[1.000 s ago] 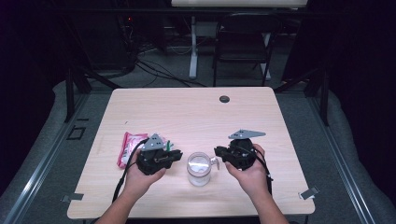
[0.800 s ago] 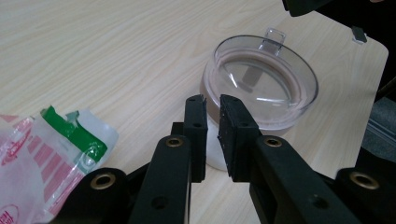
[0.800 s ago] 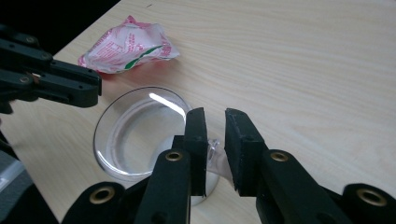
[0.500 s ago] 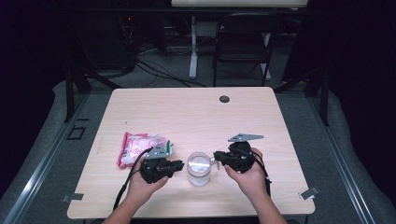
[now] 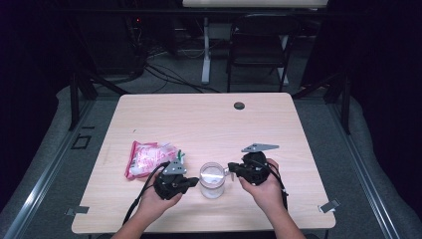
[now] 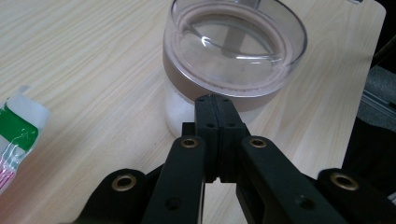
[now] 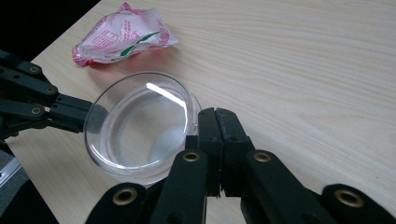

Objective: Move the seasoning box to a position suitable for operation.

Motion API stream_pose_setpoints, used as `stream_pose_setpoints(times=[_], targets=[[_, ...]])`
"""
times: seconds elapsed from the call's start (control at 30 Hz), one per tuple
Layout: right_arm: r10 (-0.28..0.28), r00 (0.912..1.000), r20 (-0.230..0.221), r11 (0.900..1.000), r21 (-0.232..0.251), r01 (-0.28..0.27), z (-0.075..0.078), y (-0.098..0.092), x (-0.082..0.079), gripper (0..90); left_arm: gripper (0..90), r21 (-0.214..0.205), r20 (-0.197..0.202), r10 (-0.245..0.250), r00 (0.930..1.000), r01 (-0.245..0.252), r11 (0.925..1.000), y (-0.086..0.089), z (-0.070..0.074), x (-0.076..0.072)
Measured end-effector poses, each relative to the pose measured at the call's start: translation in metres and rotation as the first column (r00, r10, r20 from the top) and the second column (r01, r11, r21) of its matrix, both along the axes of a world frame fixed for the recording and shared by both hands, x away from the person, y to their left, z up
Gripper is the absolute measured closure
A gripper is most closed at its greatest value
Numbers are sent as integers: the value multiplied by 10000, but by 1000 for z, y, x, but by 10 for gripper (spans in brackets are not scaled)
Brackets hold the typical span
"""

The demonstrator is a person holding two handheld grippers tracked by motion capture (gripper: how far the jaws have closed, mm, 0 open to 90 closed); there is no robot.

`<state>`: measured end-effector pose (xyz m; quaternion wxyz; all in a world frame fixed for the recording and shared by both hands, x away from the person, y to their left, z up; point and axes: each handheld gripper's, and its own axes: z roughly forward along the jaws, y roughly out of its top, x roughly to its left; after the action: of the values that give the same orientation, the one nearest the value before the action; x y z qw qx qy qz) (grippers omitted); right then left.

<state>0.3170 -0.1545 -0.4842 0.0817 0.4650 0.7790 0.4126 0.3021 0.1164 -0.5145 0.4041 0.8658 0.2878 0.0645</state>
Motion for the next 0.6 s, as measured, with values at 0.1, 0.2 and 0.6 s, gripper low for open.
stream_pose_setpoints(times=[0.1, 0.2, 0.6], targets=[[-8, 10000, -21, 10000, 0, 8, -1, 0, 0, 880, 900, -17, -14, 5, 10000, -5, 10000, 0, 0, 0], [14, 10000, -33, 10000, 5, -14, -1, 0, 0, 880, 900, -119, -67, -29, 10000, 28, 9999, 1, 1, -1], [-40, 10000, 18, 10000, -16, 40, -2, -1, -1, 880, 900, -653, -9, -44, 10000, 44, 9979, 3, 8, -1]])
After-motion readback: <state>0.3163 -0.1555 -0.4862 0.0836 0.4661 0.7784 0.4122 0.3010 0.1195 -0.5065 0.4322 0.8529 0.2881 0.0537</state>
